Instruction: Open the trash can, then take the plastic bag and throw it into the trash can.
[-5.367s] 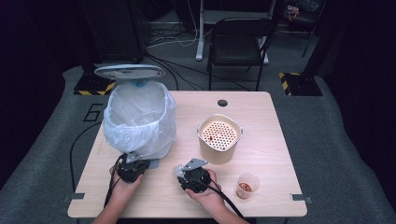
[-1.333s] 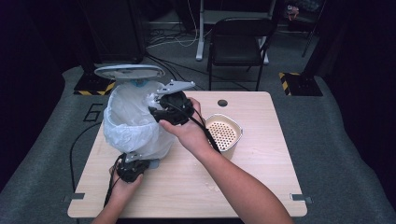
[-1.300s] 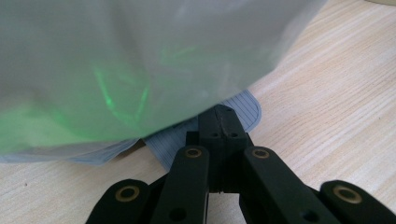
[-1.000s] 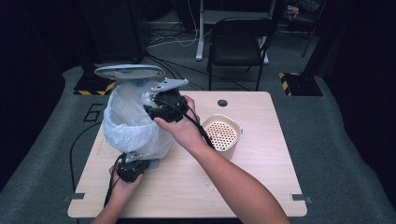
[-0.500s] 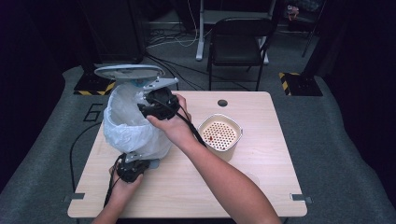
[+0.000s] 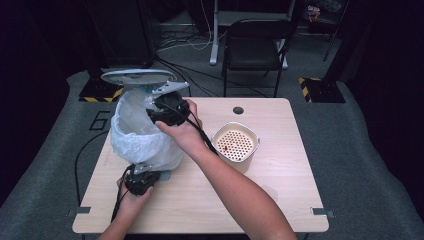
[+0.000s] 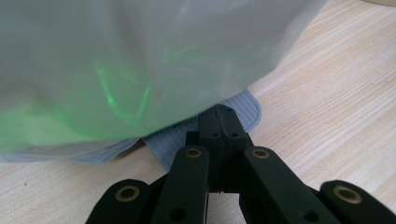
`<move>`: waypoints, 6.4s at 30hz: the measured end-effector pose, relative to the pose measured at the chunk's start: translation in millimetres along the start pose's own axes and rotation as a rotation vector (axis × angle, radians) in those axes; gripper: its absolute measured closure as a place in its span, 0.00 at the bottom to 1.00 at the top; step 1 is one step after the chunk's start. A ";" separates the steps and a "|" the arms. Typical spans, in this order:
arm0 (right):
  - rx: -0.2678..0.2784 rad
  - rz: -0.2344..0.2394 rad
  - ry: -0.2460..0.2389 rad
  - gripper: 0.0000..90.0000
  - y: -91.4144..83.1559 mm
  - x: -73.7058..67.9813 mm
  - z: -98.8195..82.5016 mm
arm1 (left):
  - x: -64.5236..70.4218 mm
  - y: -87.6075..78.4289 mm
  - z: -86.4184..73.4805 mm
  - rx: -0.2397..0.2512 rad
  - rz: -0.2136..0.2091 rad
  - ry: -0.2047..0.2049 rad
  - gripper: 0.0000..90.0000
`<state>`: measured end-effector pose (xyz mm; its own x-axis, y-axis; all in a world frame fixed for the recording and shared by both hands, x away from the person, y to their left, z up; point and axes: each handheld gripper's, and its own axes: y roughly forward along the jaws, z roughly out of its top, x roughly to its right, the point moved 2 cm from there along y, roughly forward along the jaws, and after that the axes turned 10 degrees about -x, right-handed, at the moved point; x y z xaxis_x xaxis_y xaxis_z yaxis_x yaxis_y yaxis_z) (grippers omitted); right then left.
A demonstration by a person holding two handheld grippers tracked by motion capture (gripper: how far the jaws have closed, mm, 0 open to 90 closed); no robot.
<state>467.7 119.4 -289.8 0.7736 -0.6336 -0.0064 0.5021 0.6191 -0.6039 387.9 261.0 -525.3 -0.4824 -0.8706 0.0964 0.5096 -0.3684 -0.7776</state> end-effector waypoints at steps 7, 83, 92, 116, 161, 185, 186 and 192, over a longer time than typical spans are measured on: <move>0.015 0.003 0.002 0.59 3.6 0.8 1.0 | -0.2 -0.2 0.0 -0.002 0.000 0.003 1.00; -0.050 -0.197 0.112 0.61 -96.7 136.9 -157.9 | -0.6 0.7 -0.6 0.009 0.000 0.014 1.00; -0.079 -0.243 0.171 0.65 -94.3 168.0 -188.5 | -0.6 0.3 -0.8 0.006 0.002 0.014 1.00; -0.136 -0.218 0.194 0.83 -72.3 200.2 -231.6 | -0.3 0.7 -0.8 0.014 0.004 0.000 1.00; -0.053 -0.114 0.190 0.56 -117.4 152.4 -249.0 | 0.5 1.1 -1.3 0.009 0.013 -0.008 1.00; 0.006 -0.092 0.187 0.29 -163.0 126.3 -299.2 | 0.9 1.2 -1.4 0.011 0.016 -0.010 1.00; 0.001 -0.084 0.190 0.27 -162.5 124.9 -301.8 | 1.0 1.2 -1.4 0.011 0.017 -0.013 1.00; -0.008 -0.078 0.193 0.22 -162.3 117.5 -314.0 | 0.5 0.9 -1.2 0.009 0.010 -0.006 1.00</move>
<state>355.7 -201.2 -442.8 0.6436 -0.7572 -0.1118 0.5540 0.5616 -0.6146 387.3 260.7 -526.8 -0.4729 -0.8762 0.0929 0.5207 -0.3630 -0.7728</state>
